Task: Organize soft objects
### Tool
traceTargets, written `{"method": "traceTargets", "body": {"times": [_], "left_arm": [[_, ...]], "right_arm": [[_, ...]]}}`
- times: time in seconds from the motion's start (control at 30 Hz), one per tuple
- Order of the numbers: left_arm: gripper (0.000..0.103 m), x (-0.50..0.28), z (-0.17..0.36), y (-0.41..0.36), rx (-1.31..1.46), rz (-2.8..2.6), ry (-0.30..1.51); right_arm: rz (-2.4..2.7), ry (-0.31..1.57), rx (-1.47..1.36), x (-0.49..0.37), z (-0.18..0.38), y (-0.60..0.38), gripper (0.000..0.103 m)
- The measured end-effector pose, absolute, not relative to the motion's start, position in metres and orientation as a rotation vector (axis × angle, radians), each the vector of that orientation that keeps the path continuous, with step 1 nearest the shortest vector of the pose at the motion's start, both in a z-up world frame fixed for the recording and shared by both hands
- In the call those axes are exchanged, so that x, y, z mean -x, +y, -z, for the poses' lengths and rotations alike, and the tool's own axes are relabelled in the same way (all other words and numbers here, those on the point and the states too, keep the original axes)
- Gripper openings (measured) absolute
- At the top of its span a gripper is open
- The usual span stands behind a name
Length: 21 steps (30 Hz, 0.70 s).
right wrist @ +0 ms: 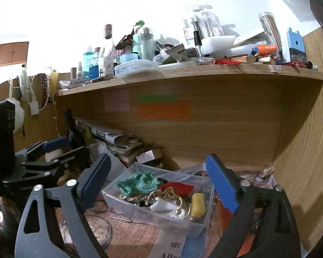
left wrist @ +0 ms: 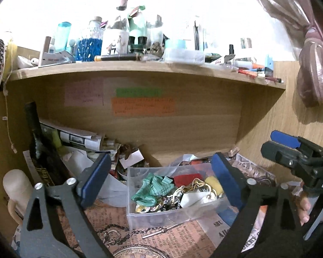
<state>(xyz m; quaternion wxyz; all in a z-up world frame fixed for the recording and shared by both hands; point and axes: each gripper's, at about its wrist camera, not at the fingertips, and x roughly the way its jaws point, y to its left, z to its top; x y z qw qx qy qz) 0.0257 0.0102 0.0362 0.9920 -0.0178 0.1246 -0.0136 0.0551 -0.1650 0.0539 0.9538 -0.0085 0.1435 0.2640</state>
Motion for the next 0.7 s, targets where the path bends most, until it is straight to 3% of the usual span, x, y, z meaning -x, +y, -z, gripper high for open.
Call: {"method": "traceTargets", "body": {"times": [0.2,0.7], "left_arm": [[0.102,-0.0180,-0.0404,0.0081,0.034,0.023,0.239],[0.103,-0.0179,-0.0377,0.0061,0.033,0.014,0.242]], "right_arm": [[-0.528,0.280,0.004,-0.0478,-0.0539,-0.1656,0.103],[-0.525,0.274,-0.001,-0.0455,-0.0545,-0.1661,0.103]]}}
